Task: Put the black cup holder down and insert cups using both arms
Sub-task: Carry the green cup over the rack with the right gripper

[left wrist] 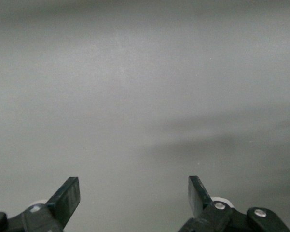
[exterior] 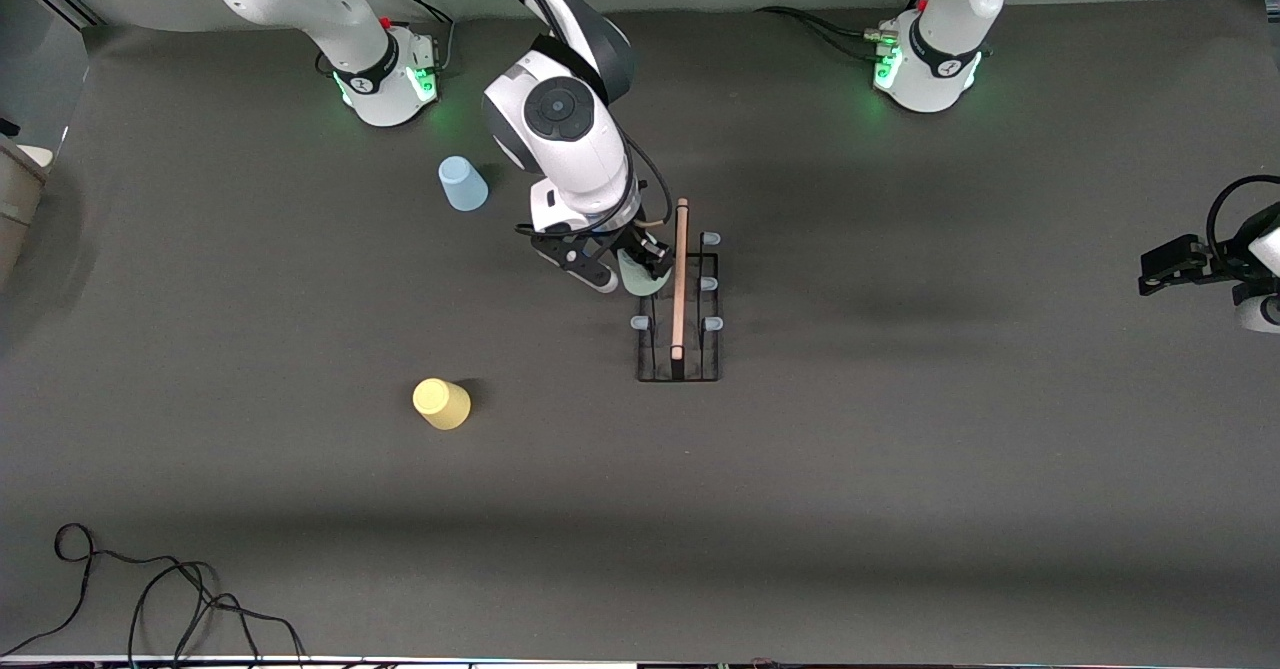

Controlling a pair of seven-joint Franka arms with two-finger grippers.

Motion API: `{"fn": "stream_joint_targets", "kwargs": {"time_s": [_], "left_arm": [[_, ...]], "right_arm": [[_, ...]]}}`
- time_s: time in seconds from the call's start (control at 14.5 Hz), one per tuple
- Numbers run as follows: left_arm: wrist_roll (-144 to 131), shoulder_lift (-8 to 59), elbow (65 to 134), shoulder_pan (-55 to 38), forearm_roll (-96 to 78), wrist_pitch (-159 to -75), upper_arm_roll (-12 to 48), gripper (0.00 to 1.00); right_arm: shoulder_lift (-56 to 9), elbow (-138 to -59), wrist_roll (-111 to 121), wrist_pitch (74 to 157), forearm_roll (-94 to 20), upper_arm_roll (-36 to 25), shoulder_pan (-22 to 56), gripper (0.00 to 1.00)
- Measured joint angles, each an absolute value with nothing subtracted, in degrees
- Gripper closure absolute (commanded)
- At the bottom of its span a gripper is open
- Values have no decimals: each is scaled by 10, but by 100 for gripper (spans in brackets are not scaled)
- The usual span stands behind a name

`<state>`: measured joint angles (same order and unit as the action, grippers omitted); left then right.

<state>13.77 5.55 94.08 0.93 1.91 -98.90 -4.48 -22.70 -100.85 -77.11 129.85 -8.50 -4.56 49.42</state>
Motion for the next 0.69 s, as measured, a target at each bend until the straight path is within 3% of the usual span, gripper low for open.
{"fn": "stream_joint_targets", "kwargs": {"time_s": [0.69], "left_arm": [[138,55,941,10,19,-989,-45,0]], "right_arm": [[-202,-1007,-771,1233,-85,-48,495,100]]}}
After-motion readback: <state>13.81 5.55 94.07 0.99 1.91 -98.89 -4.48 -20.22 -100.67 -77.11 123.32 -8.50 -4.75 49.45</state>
